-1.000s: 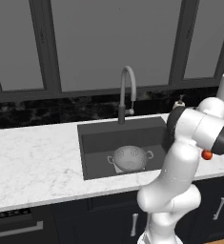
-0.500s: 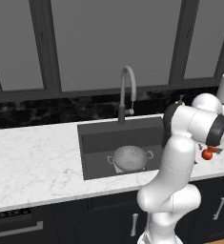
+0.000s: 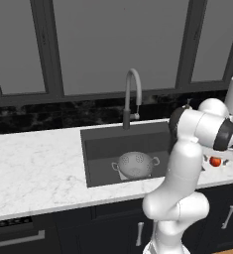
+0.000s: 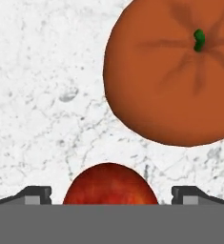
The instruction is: Put the colander in the sink, put the orange, apple in the colander, and turn on the sink faucet and pour water over the colander.
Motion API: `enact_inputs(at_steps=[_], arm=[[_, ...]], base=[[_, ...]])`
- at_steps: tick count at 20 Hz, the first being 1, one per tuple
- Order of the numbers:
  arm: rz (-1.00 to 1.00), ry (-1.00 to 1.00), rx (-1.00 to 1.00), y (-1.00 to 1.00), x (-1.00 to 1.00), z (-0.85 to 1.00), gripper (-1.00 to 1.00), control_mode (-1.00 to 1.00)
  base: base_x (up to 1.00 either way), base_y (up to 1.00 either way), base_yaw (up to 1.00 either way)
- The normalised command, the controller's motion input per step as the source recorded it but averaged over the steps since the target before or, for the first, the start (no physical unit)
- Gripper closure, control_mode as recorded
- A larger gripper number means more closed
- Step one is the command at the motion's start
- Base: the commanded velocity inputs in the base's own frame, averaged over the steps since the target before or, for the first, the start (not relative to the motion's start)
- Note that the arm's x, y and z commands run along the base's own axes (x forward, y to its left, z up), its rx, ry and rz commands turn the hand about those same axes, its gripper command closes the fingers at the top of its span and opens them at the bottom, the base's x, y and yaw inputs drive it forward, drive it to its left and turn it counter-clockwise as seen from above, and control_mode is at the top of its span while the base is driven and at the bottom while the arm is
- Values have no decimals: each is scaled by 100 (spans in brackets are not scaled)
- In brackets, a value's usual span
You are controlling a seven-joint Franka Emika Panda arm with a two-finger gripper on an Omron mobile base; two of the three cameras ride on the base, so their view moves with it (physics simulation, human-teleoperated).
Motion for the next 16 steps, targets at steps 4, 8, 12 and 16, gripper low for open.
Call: enact_inputs(at_steps=[4, 8, 12, 16], arm=[[1, 0, 2, 0, 3, -28, 100, -100], [0, 0, 0, 0, 0, 0, 100, -100], [0, -1, 0, 6, 0, 16, 100, -100], [0, -11, 7, 61, 0, 58, 100, -100]], base=[[0, 0, 0], [0, 0, 0], [0, 0, 0], [0, 0, 0]])
